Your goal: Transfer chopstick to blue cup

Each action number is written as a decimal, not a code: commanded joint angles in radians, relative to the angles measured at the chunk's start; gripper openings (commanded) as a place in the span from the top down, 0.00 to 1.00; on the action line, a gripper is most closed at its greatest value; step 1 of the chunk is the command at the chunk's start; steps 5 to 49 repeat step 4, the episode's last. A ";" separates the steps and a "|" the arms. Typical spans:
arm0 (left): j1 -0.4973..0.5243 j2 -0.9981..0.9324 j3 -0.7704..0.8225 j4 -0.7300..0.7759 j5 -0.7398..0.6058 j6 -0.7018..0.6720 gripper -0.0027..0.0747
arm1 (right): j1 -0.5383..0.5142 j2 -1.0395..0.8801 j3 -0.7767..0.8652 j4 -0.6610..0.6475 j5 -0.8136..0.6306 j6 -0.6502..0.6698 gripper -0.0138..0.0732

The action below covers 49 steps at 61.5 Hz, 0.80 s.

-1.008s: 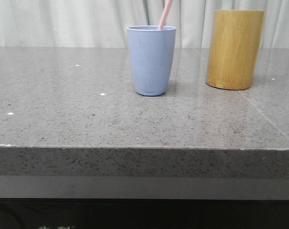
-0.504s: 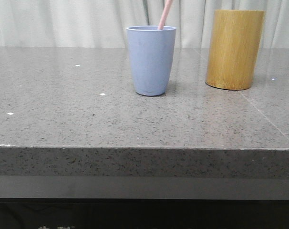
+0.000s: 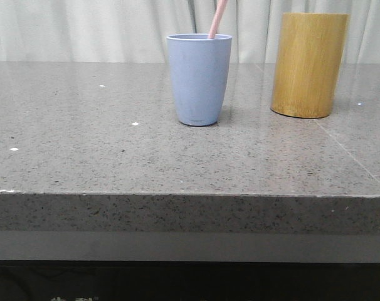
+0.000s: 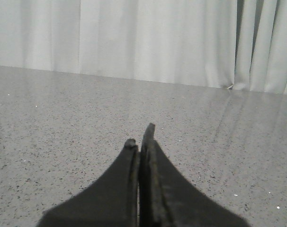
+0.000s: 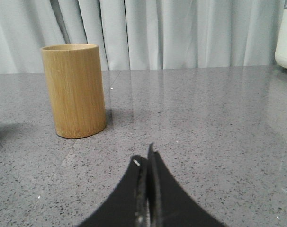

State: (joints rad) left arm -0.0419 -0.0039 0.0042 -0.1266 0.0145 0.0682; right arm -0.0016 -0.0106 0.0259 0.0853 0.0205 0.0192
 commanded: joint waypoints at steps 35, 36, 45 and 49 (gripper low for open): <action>-0.001 -0.022 0.012 -0.008 -0.074 -0.009 0.99 | -0.006 -0.020 -0.003 -0.006 -0.083 -0.003 0.92; -0.001 -0.022 0.012 -0.008 -0.074 -0.009 0.99 | -0.006 -0.020 -0.003 -0.006 -0.083 -0.003 0.92; -0.001 -0.022 0.012 -0.008 -0.074 -0.009 0.99 | -0.006 -0.020 -0.003 -0.006 -0.083 -0.003 0.92; -0.001 -0.022 0.012 -0.008 -0.074 -0.009 0.99 | -0.006 -0.020 -0.003 -0.006 -0.083 -0.003 0.92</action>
